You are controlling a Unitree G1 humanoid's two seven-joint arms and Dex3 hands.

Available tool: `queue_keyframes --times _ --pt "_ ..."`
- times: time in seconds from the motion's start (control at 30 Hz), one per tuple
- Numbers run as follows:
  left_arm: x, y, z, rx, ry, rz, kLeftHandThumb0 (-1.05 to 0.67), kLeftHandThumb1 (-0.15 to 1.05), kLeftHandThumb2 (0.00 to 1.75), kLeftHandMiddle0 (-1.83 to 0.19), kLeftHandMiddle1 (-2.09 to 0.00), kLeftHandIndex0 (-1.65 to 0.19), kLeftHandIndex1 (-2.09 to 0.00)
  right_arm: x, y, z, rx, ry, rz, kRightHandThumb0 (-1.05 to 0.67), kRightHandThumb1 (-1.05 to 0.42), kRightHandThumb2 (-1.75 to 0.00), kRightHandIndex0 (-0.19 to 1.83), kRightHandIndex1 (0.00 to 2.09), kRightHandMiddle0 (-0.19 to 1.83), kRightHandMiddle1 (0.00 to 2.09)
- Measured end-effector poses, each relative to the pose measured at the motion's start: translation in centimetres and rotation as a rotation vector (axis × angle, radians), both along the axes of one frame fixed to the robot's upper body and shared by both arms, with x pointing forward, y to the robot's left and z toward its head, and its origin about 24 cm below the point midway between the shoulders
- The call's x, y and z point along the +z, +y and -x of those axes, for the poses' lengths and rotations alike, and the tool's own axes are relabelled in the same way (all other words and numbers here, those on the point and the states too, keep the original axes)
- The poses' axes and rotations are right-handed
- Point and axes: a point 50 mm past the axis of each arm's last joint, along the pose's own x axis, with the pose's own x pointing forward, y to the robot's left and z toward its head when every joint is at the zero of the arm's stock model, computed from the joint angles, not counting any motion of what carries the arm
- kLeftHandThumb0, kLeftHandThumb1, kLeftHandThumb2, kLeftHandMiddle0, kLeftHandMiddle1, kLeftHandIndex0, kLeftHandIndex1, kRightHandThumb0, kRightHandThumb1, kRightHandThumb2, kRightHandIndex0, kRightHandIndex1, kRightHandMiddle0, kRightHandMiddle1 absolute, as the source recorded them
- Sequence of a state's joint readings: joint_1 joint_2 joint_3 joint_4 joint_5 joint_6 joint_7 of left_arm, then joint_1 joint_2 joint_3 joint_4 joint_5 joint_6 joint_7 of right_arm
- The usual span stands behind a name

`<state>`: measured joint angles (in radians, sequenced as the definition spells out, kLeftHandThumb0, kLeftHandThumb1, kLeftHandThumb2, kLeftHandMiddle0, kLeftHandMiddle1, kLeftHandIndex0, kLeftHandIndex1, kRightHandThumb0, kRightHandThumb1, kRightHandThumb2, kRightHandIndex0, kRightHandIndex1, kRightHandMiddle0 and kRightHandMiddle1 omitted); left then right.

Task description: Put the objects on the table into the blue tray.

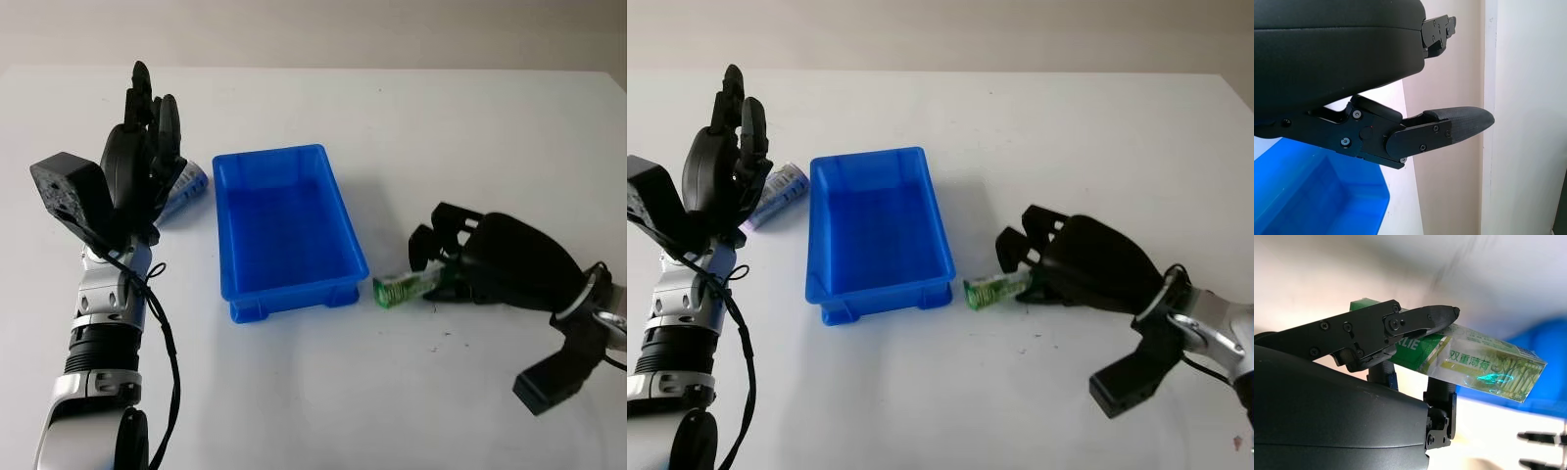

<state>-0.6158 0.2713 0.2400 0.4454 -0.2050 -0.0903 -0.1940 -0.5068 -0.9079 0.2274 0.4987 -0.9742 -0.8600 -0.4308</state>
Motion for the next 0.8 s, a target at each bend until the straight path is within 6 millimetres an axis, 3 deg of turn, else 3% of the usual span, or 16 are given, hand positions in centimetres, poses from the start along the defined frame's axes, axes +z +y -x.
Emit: queue_keyframes --times 0.1,0.23,0.43,0.6,0.8 --pt "0.0 0.0 0.0 -0.001 -0.002 -0.001 -0.71 1.05 0.61 0.19 0.0 0.19 0.0 2.3 0.4 -1.5 -0.031 -0.096 -0.022 -0.41 -1.03 -0.08 0.68 2.02 0.5 2.05" --pt "0.0 0.0 0.0 -0.003 -0.005 -0.003 -0.71 1.05 0.62 0.19 0.0 0.19 0.0 5.4 0.8 -3.2 -0.052 -0.229 -0.032 -0.44 -0.99 -0.05 0.79 1.9 0.62 1.95" --pt "-0.1 0.0 0.0 -0.003 -0.005 -0.008 -0.72 1.05 0.61 0.19 0.0 0.19 0.0 8.4 2.5 -5.3 -0.042 -0.354 -0.065 -0.48 -0.98 -0.05 0.9 1.96 0.74 2.02" --pt "-0.1 0.0 0.0 -0.004 -0.008 -0.011 -0.72 1.05 0.61 0.19 0.0 0.19 0.0 9.7 4.4 -6.6 -0.015 -0.406 -0.083 -0.48 -1.0 -0.06 0.88 1.96 0.7 2.02" --pt "-0.1 0.0 0.0 0.002 -0.008 -0.011 -0.72 1.05 0.6 0.19 0.0 0.19 0.0 9.4 7.8 -7.3 0.081 -0.395 -0.079 -0.52 -1.05 -0.11 0.79 2.03 0.61 2.08"
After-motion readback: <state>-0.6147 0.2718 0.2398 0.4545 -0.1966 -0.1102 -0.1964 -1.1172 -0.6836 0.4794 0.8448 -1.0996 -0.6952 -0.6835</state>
